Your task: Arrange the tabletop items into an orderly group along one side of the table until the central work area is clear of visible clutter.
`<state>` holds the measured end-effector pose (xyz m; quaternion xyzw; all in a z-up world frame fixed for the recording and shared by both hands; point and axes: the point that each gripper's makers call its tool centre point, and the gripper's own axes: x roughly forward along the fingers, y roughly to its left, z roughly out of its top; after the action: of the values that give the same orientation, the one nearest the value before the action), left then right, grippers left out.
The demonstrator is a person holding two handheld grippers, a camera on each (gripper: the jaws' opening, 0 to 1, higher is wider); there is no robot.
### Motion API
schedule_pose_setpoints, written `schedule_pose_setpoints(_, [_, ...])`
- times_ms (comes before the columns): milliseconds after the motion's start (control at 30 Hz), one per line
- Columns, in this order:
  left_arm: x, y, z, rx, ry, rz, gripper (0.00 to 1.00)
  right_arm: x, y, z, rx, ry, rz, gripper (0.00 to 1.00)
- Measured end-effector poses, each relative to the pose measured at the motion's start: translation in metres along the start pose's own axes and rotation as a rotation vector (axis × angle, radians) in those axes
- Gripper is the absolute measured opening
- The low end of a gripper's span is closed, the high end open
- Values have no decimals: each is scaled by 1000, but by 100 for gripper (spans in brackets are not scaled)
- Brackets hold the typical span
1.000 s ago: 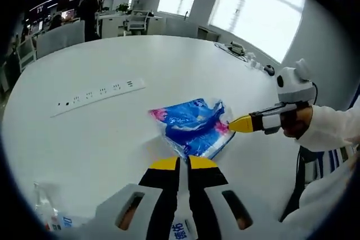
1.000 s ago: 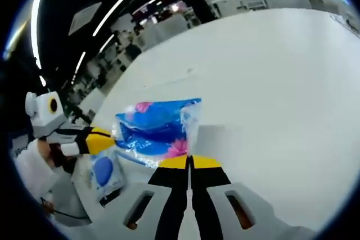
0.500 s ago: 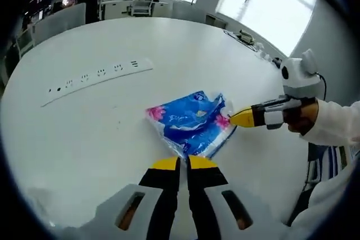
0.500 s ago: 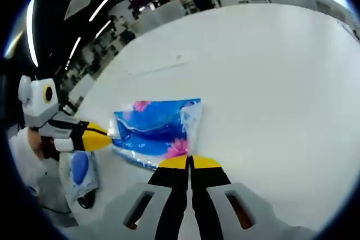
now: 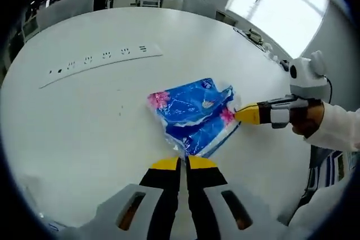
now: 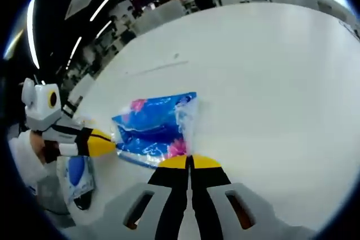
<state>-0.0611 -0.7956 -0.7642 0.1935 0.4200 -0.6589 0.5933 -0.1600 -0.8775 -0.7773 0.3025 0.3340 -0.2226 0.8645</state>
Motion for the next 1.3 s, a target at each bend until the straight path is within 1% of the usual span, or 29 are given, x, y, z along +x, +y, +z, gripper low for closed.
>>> schedule_pose_setpoints(167, [2,1,1,-4,-1,10,0,1,1,-1,-5,-3,1,0])
schedule_pose_setpoints(300, [6,2,-4,-16,3,10,0,0,1,-1,4,-7,9,0])
schedule_pose_setpoints(500, [8,2,-2,-10,4,16,1,0,3,0,-14,-7,11,0])
schedule_pose_setpoints(567, [10,2,-3,-28,-1,13,2,0,3,0,-29,-9,10,0])
schedule_pose_setpoints(667, [12,2,-3,-42,-9,11,1,1,4,0,-106,-5,-1,0])
schedule_pose_setpoints(767, [11,1,-2,-12,-10,10,1,0,5,0,-110,-6,-6,0])
schedule_pose_setpoints(967, [12,1,-2,-15,-15,14,1,-1,5,0,-95,-11,-2,0])
schedule_pose_setpoints(1133, [12,0,-2,-20,-7,21,1,-1,4,0,-96,-8,-3,0])
schedule_pose_setpoints(1200, [11,1,-2,-32,-7,33,3,-1,5,0,-98,1,-2,0])
schedule_pose_setpoints(1233, [11,2,0,-23,-21,49,4,-1,6,0,-100,6,1,0])
schedule_pose_setpoints(1267, [9,3,2,-2,-35,61,6,-1,8,0,-100,14,8,2])
schedule_pose_setpoints(1300, [6,4,2,1,-44,72,10,-1,9,1,-101,17,12,6])
